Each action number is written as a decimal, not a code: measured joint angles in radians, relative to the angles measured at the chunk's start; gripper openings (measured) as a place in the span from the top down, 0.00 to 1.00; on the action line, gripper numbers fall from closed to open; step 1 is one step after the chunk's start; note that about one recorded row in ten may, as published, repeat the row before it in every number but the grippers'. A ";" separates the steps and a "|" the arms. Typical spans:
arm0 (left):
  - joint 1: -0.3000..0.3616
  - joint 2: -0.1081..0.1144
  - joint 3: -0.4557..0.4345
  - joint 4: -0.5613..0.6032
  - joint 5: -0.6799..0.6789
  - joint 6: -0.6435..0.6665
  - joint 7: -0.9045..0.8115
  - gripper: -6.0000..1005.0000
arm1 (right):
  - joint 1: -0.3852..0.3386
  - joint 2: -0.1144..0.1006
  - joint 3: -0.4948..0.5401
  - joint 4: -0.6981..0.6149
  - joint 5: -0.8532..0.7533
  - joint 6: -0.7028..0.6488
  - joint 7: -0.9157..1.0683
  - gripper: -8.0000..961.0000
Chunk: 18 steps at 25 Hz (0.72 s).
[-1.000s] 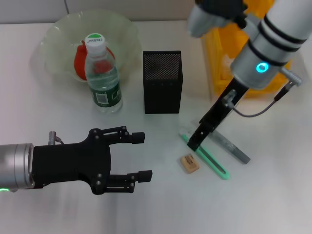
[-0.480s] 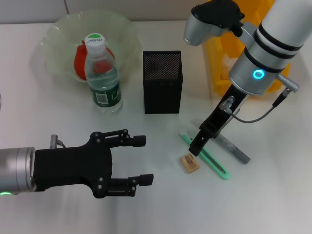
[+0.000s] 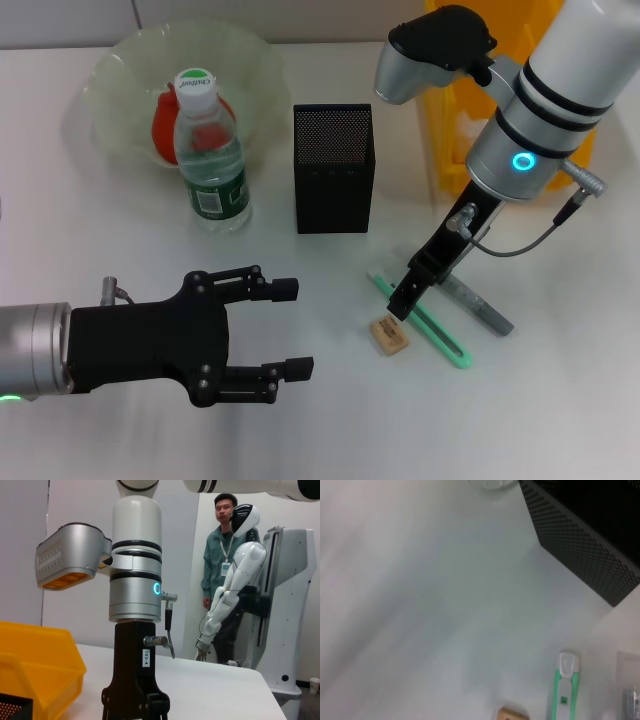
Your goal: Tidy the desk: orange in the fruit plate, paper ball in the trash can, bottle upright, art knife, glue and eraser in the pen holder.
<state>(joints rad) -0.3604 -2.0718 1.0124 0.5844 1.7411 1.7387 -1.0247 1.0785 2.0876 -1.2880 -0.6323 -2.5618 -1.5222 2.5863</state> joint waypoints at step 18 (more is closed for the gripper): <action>-0.002 0.001 -0.011 0.000 0.000 -0.006 0.000 0.22 | -0.002 0.004 -0.042 0.035 0.011 0.027 -0.001 0.38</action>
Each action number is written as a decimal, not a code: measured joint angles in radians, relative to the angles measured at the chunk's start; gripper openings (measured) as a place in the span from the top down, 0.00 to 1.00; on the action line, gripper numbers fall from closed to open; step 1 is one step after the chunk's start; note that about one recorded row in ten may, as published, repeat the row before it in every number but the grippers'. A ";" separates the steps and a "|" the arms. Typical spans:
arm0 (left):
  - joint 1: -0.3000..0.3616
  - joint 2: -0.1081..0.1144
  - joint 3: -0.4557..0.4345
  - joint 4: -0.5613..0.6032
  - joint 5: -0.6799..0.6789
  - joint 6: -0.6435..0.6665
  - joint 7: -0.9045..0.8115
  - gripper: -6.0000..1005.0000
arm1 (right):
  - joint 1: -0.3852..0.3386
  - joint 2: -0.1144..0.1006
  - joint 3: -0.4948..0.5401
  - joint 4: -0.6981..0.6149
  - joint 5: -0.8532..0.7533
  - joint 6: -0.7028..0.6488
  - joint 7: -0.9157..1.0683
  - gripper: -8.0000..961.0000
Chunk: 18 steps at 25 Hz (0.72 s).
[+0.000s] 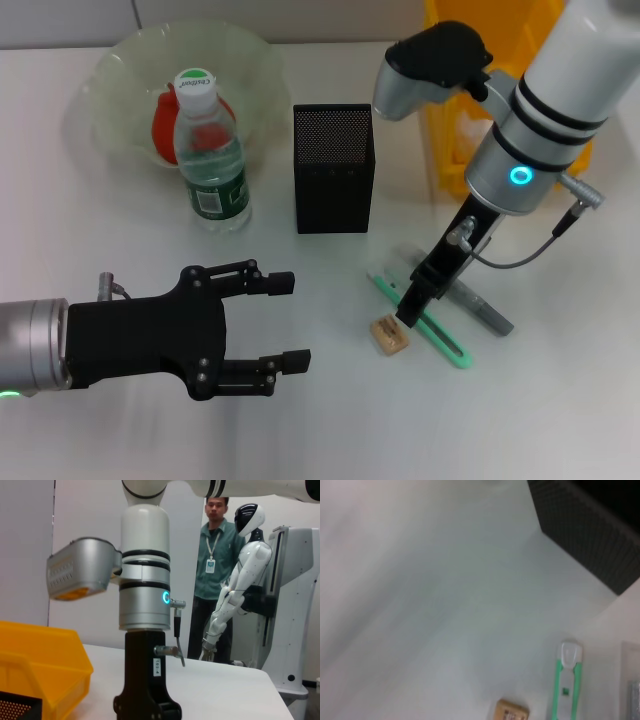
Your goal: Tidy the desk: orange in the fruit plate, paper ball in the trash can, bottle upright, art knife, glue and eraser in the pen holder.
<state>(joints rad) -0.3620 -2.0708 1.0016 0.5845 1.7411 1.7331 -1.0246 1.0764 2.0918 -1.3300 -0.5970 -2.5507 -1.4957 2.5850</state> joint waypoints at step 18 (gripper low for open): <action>-0.002 0.002 -0.011 -0.024 -0.011 -0.006 0.026 0.22 | 0.000 0.001 -0.009 0.017 0.006 0.021 0.002 0.45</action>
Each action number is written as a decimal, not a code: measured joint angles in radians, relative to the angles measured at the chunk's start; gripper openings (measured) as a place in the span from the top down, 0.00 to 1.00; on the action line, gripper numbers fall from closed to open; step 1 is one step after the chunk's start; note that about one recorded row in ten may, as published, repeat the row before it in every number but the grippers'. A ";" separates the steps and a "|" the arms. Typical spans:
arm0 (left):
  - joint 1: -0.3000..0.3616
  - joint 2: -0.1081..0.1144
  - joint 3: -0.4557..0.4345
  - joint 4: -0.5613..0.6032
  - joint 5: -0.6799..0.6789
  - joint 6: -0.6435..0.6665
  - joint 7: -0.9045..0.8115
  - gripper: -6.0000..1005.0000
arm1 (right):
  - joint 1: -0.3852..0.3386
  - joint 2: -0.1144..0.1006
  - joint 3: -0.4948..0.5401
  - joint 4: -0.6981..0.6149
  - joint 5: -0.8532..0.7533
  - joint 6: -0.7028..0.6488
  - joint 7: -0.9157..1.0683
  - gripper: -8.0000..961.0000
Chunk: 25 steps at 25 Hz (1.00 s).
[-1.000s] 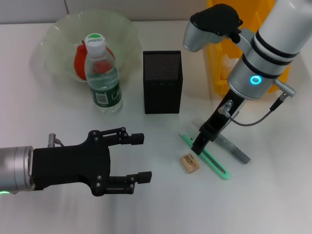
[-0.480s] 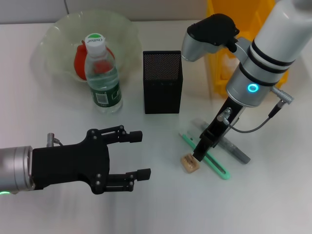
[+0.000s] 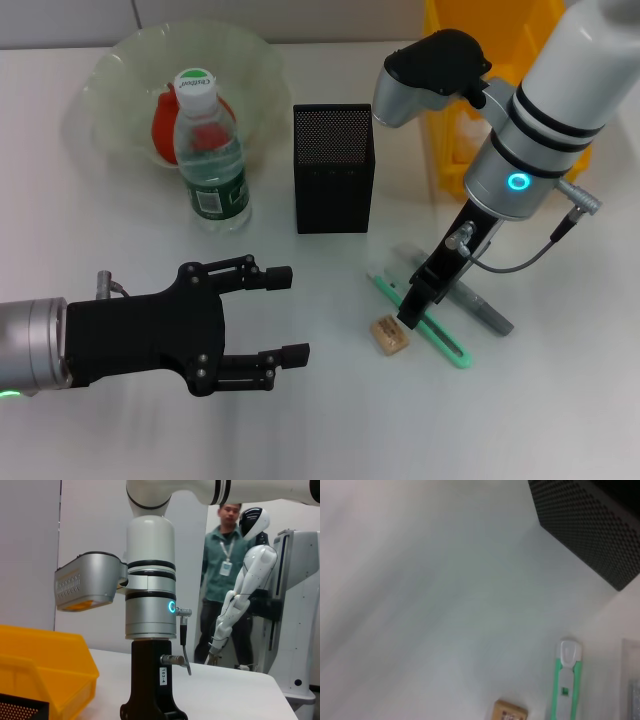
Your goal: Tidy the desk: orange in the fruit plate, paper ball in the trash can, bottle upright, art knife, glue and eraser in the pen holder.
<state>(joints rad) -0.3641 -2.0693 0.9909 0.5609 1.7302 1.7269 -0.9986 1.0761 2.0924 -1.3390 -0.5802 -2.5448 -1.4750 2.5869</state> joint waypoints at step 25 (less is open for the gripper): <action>0.000 -0.002 0.000 -0.003 -0.002 -0.012 0.012 0.22 | 0.003 0.000 -0.039 0.010 0.002 0.017 0.000 0.54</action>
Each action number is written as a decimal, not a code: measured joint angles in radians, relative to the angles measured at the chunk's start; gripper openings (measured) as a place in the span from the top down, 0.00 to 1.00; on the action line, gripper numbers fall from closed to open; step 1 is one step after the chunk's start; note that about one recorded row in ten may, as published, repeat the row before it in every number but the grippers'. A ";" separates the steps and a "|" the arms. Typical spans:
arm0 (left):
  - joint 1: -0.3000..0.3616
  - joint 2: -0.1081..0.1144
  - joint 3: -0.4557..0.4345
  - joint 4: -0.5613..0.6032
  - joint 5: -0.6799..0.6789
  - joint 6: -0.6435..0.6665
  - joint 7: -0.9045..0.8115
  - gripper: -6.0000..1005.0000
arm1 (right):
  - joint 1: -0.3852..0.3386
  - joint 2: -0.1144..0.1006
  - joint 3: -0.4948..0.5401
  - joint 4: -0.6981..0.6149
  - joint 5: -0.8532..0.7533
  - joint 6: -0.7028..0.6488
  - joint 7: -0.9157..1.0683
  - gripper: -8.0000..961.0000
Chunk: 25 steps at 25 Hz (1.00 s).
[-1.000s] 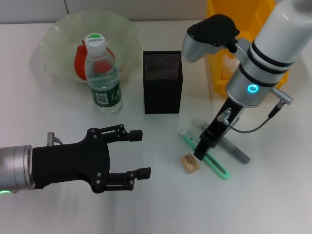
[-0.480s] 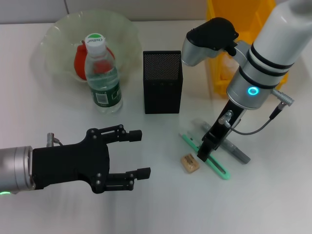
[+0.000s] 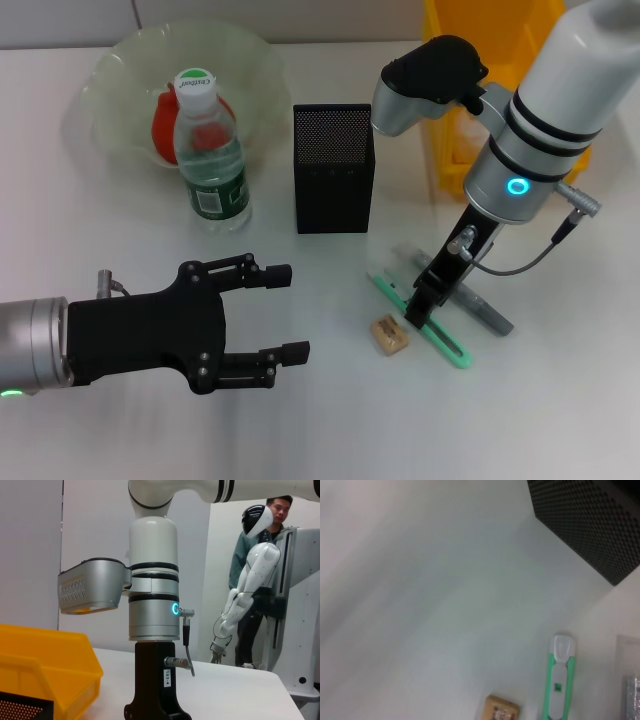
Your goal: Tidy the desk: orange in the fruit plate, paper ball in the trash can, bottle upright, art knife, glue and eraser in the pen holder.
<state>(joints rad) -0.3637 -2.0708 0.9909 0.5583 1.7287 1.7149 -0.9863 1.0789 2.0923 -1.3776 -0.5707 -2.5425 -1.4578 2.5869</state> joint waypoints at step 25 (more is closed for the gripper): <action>0.005 0.001 0.000 0.000 -0.011 -0.011 0.002 0.22 | 0.007 0.000 -0.072 0.002 0.056 0.014 0.032 0.54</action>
<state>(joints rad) -0.3590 -2.0699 0.9909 0.5583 1.7179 1.7040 -0.9841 1.0855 2.0923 -1.4499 -0.5690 -2.4864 -1.4437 2.6190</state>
